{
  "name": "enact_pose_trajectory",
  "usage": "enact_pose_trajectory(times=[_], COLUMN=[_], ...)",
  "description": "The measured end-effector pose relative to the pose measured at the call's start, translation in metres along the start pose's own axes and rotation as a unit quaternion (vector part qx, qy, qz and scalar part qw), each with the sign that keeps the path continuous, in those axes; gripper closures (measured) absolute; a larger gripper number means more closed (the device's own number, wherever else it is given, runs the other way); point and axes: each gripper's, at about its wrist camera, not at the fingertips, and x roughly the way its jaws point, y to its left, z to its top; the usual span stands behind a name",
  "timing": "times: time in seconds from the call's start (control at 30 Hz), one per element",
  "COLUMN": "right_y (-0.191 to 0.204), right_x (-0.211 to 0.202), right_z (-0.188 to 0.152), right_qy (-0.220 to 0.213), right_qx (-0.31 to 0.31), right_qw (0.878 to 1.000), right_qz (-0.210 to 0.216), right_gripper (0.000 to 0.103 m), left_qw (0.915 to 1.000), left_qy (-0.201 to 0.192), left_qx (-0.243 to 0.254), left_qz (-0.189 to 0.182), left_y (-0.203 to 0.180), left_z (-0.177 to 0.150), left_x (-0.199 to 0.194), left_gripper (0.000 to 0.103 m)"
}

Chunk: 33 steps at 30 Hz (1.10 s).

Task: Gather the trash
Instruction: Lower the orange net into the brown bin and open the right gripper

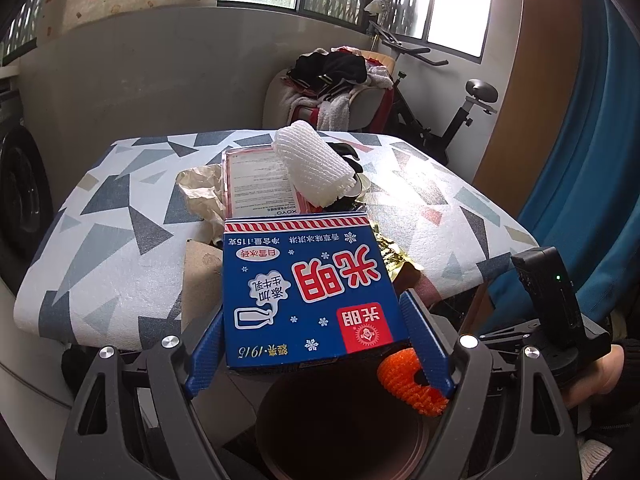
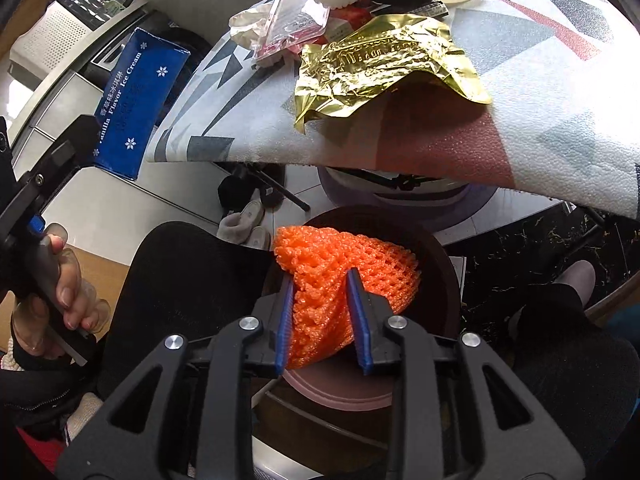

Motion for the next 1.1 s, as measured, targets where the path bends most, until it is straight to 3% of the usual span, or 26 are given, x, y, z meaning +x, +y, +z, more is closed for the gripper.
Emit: enact_pose_trajectory(times=[0.17,0.27,0.37,0.47,0.57,0.67,0.9,1.1], right_y=[0.003,0.006,0.011,0.019,0.024,0.022,0.009,0.005], right_x=[0.008,0.008,-0.001,-0.016,-0.027,-0.035,-0.052,-0.052], right_z=[0.000,0.001,0.002,0.002,-0.001,-0.002,-0.001,-0.003], right_qy=[0.005,-0.001,-0.032,-0.082,-0.121,-0.156,-0.212,-0.220], right_qx=[-0.026,-0.043,-0.075,-0.137,-0.202,-0.234,-0.198,-0.182], right_qw=[1.000,0.999,0.996,0.984,0.964,0.948,0.943,0.941], right_qz=[-0.004,-0.006,-0.028,-0.075,-0.124,-0.145,-0.162,-0.180], right_gripper=[0.045,0.035,0.019,0.009,0.006,0.006,0.006,0.006], left_qw=[1.0000,1.0000,1.0000,0.9999,0.9996,0.9991,0.9970,0.9970], left_qy=[0.004,0.006,0.007,0.009,0.014,0.016,0.024,0.039], left_qx=[0.000,0.001,0.004,0.012,0.019,0.033,0.062,0.055], left_qz=[-0.002,-0.003,-0.004,-0.008,-0.015,-0.022,-0.039,-0.037], left_y=[0.002,0.004,0.005,0.006,0.008,0.008,0.001,0.002], left_z=[-0.005,-0.006,-0.008,-0.013,-0.022,-0.030,-0.043,-0.047], left_x=[0.003,0.005,0.007,0.009,0.012,0.018,0.026,0.035], left_gripper=[0.024,0.024,0.024,0.024,0.023,0.024,0.023,0.023])
